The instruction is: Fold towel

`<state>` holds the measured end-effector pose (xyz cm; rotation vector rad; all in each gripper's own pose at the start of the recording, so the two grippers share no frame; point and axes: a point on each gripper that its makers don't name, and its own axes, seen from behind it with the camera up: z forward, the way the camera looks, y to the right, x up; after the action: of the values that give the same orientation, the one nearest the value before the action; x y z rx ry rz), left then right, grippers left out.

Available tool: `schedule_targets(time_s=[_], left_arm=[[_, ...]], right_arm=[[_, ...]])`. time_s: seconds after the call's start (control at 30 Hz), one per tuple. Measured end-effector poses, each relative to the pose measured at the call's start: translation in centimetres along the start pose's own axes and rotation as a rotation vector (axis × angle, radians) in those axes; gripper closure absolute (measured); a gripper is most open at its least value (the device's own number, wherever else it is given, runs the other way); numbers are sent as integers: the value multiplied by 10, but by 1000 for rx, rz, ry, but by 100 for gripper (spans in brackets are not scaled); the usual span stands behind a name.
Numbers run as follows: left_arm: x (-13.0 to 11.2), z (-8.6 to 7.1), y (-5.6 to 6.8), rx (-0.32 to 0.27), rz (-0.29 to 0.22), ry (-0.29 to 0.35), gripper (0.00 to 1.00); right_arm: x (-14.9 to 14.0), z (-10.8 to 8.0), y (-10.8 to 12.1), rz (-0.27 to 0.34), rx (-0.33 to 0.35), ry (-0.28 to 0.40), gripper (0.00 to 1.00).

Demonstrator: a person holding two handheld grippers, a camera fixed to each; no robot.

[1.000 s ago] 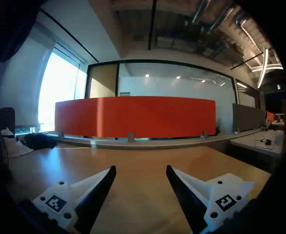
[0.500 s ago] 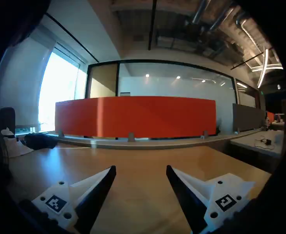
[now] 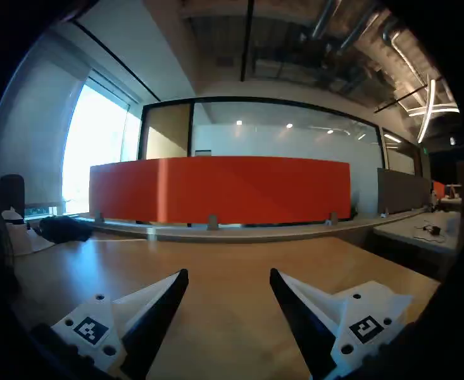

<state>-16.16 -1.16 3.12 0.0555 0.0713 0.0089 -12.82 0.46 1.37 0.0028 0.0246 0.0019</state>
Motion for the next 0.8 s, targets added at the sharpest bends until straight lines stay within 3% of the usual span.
schedule_targets(time_s=[0.8], left_arm=[[5,0,-2,-1,0,-2,1]], right_arm=[[0,0,1,0,0,0,1]])
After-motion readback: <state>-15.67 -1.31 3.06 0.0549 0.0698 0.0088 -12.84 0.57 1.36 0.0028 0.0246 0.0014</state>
